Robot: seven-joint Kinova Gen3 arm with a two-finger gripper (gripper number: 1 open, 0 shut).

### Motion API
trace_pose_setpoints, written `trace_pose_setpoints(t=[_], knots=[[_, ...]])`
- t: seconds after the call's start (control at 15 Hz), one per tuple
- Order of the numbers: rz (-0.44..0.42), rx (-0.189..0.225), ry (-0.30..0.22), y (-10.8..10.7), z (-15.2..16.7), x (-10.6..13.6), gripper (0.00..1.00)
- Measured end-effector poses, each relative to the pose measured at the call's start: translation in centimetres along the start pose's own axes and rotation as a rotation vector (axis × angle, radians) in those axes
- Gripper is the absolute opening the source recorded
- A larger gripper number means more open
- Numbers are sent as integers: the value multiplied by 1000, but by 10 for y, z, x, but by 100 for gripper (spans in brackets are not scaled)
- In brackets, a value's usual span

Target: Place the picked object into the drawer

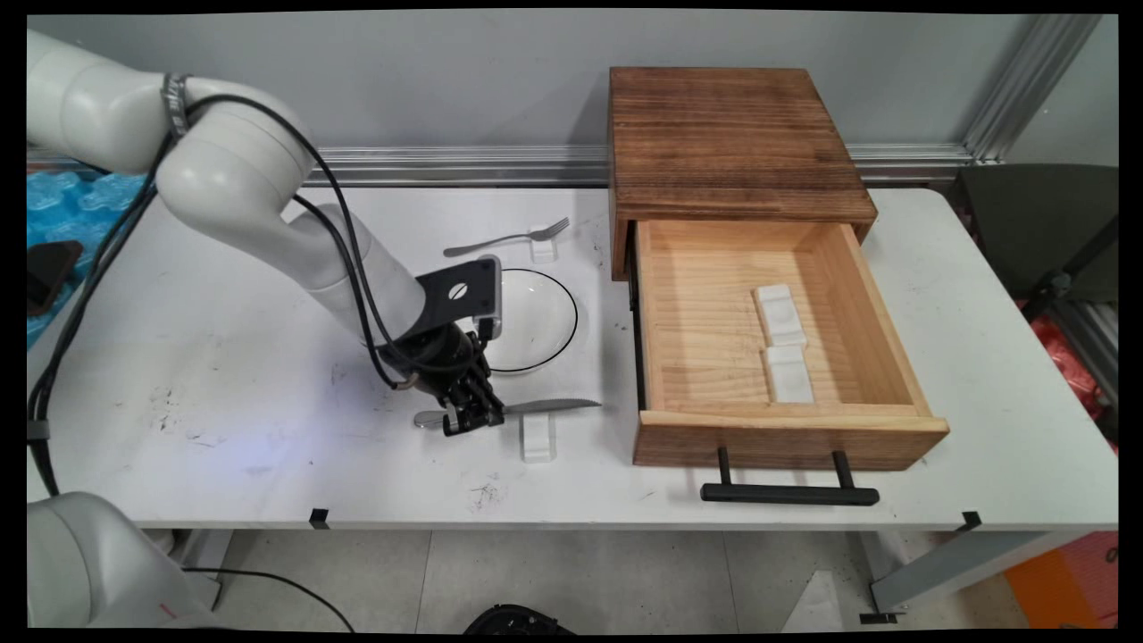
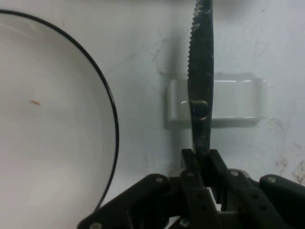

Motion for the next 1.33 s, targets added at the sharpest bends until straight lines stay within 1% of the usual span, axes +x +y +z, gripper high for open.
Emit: trace_pose_setpoints(t=[0.47,0.73,1.07,1.33], knots=[[14,5,-4,-6,-48,16,0],[38,11,-8,-15,-75,29,0],[69,15,-2,-31,-108,54,0],[79,19,35,-44,-127,89,0]])
